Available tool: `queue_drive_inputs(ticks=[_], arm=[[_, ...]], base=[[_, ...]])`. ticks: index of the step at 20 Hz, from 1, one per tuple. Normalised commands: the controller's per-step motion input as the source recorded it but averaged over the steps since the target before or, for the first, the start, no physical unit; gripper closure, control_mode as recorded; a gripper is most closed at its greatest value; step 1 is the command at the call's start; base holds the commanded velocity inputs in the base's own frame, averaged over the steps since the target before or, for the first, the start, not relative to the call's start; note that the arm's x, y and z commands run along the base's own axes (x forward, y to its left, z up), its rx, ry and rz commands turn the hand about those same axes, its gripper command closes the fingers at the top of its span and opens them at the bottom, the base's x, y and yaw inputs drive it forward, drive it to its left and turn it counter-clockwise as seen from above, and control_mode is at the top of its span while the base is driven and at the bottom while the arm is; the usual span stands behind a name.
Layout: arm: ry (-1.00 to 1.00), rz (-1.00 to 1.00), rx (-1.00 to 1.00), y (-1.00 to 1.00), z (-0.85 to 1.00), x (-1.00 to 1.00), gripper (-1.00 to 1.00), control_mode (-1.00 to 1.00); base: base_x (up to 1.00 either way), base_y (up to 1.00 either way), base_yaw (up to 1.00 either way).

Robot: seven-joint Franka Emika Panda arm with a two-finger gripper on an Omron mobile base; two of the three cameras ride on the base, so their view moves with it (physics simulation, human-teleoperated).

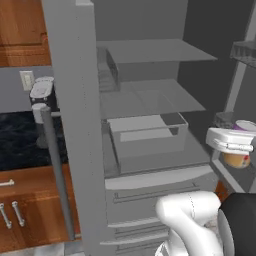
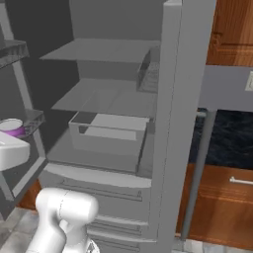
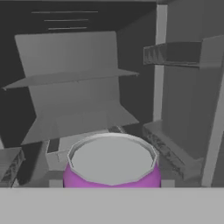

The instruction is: Open the fridge, grab two sodas, and place both sodas inside the bowl with ice on the dining counter.

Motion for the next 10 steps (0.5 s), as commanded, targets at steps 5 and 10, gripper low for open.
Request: queue_drive_inputs(ticks=[5,10], arm=[[0.0,0.0,0.0,0.0,0.0,0.0,1.0,1.0],[0.0,0.0,0.0,0.0,0.0,0.0,1.0,1.0]], base=[[-0.82,0.53,-0.22],[-0.97,0.52,-0.36]])
